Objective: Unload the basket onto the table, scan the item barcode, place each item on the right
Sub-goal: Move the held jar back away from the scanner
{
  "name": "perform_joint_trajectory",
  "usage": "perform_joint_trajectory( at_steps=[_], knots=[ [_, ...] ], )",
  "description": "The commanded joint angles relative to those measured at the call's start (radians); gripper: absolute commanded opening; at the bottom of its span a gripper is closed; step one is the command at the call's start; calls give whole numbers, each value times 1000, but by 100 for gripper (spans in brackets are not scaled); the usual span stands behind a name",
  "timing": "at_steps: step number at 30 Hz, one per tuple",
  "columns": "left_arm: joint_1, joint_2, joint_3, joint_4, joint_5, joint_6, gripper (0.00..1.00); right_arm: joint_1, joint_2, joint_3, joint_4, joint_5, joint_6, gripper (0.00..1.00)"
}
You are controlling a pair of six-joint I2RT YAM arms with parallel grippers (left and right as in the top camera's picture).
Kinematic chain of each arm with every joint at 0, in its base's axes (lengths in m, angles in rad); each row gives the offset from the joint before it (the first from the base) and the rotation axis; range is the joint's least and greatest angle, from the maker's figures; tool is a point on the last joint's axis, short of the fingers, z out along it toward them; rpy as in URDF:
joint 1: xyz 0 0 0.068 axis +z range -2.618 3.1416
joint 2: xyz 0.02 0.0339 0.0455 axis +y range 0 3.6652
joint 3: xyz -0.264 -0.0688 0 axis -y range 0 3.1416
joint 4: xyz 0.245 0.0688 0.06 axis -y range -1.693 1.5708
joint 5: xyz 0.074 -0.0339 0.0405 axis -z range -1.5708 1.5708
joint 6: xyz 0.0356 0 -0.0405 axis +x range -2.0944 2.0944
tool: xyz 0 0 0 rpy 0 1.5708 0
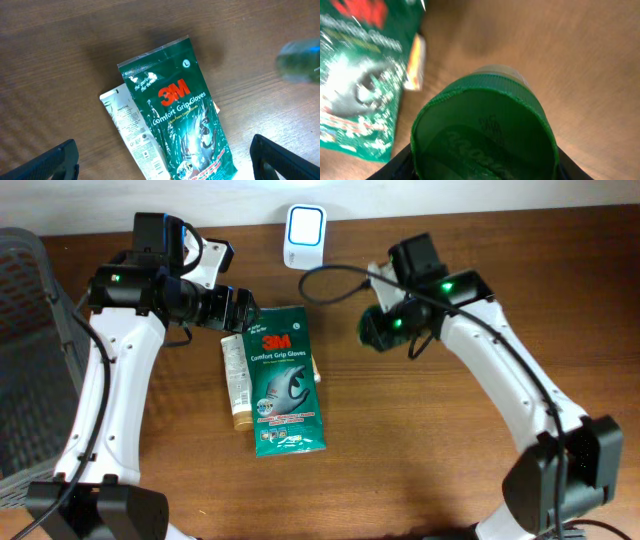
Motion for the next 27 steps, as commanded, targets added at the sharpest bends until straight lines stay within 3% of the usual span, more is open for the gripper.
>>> perform_joint_trajectory(
  at_steps=[1,20,23,24,25,27],
  knots=[
    [3,0,17,2,11,12,100,3,5,-109,40,-23,10,40],
    [3,0,17,2,11,12,99,3,12,-270,153,98,17,45],
    [3,0,17,2,11,12,99,2,12,-303,179,97,70,47],
    [3,0,17,2,11,12,99,-2,11,-301,182,96,80,52],
    [3,0,17,2,11,12,99,-3,11,-300,186,88,98,93],
    [3,1,17,2,11,12,99,-12,11,-299,186,72,102,98]
  ],
)
